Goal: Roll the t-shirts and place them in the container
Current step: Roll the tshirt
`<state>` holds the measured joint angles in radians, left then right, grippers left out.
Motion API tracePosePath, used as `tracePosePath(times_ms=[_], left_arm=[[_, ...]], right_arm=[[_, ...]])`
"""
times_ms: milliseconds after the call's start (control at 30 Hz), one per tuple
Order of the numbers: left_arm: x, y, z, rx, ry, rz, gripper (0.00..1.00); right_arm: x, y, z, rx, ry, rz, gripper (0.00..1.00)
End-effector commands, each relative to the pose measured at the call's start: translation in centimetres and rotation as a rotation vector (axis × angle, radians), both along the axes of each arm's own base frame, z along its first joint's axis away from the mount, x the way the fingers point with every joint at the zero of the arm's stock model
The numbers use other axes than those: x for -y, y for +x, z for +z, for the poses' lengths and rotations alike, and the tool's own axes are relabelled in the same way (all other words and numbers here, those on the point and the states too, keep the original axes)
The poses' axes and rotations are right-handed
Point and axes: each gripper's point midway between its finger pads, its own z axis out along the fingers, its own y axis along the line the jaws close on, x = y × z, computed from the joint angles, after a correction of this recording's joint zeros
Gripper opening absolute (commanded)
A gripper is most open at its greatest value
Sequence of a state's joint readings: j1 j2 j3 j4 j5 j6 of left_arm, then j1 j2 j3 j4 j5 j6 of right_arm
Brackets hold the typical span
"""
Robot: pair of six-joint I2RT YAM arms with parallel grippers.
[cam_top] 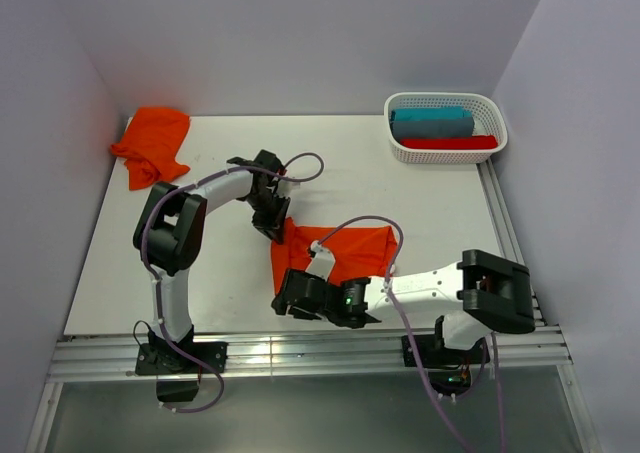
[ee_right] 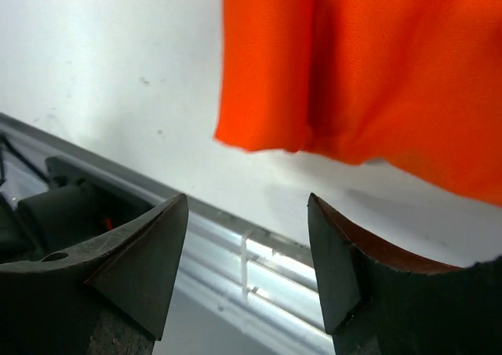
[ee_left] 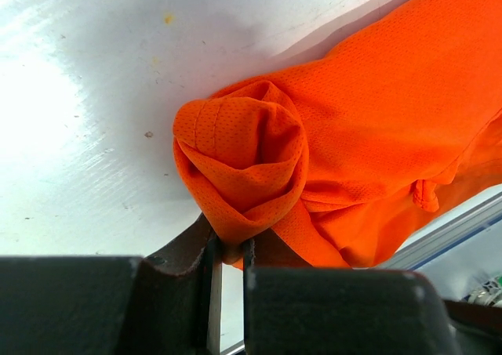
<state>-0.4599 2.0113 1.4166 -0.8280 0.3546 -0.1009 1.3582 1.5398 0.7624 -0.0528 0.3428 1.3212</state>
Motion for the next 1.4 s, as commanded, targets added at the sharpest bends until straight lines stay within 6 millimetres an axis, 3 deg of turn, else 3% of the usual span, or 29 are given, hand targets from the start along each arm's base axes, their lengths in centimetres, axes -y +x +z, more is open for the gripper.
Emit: tracePosePath(times_ms=[0,100,133,200,233,300,333,433,467,533,600,633,667,967,1367], left_arm=[[-2.3,2.1,-2.5,0.086,0.144,-0.03,0.01],[-2.3,2.0,-2.4,0.087,0.151,-0.037,0.01],[-2.2,2.0,-2.3,0.087,0.153,-0.04,0.01],[-2.2,1.9,-2.3,0.086,0.16,-0.04,0.01],[-2.1,1.9,-2.3,0.088,0.164,-0.042,0.01],[-2.1,1.9,-2.2,0.086,0.168,-0.042,0.01],[-2.0,1.9,-2.2,0.087,0.167,-0.042,0.01],[-1.9,1.9,-2.1,0.085,0.174,-0.045,0.02],[-1.8,1.8,-2.1,0.084,0.178,-0.048,0.02],[-1.6,1.9,-1.9,0.088,0.179,-0.049,0.02],[-1.6,2.0,-1.8,0.088,0.184,-0.05,0.02],[-1.6,2.1,-1.8,0.089,0.185,-0.051,0.02],[-1.6,2.0,-1.8,0.086,0.189,-0.052,0.03],[-1.2,2.1,-1.5,0.089,0.194,-0.059,0.03],[-0.8,2.1,-1.7,0.082,0.193,-0.052,0.07]], right_arm=[[0.3,1.1,4.0,0.091,0.005,-0.014,0.69],[1.4,3.0,4.6,0.148,-0.089,-0.078,0.65],[0.9,3.9,5.9,0.166,-0.088,-0.104,0.63],[1.9,5.6,4.8,0.198,-0.205,-0.134,0.56],[1.1,6.5,5.9,0.214,-0.202,-0.147,0.53],[1.4,8.2,5.0,0.244,-0.288,-0.166,0.46],[0.6,9.0,5.8,0.258,-0.28,-0.177,0.45],[-0.3,10.9,5.2,0.284,-0.33,-0.182,0.43],[-0.6,11.3,4.2,0.284,-0.36,-0.166,0.42],[-1.4,12.4,4.3,0.289,-0.367,-0.173,0.42],[-1.6,12.7,2.9,0.28,-0.417,-0.159,0.42],[-2.1,13.0,3.4,0.284,-0.41,-0.166,0.42],[-1.6,12.9,2.3,0.268,-0.46,-0.167,0.42],[-2.1,11.1,0.0,0.225,-0.571,-0.136,0.6],[-2.2,8.7,-2.8,0.169,-0.66,-0.093,0.59]])
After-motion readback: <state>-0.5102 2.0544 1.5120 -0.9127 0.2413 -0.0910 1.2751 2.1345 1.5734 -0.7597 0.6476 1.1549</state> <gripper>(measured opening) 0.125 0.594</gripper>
